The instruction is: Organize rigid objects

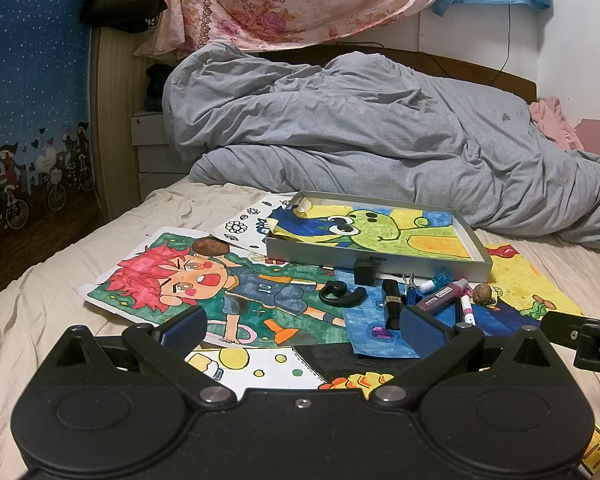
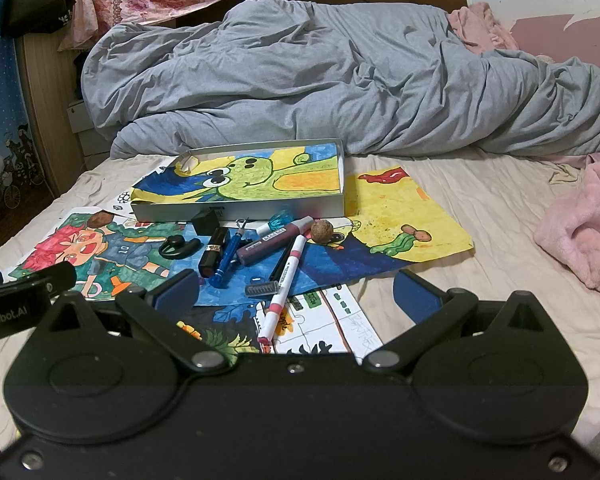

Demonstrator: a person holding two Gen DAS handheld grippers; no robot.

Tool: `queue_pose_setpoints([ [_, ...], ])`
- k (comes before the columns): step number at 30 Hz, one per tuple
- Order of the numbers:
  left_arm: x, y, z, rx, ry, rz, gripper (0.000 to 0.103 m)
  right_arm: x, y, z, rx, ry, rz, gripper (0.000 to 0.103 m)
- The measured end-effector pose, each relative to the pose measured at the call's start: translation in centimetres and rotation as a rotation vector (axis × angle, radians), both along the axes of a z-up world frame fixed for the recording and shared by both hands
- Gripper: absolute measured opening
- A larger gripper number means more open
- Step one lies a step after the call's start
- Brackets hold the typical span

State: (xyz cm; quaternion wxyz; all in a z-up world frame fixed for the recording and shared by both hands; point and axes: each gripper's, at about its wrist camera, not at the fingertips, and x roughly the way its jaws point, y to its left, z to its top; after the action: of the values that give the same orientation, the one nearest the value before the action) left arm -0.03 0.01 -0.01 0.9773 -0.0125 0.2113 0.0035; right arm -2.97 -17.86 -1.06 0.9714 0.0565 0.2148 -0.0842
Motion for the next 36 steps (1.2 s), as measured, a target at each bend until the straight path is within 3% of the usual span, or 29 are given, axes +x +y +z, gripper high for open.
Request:
queue_pose_setpoints([
  [36,0.0,-0.01,0.0,0.001,-0.001,0.0,0.102,-0.09,0.11,-0.04,0.012,0.006,-0.005,0.103],
])
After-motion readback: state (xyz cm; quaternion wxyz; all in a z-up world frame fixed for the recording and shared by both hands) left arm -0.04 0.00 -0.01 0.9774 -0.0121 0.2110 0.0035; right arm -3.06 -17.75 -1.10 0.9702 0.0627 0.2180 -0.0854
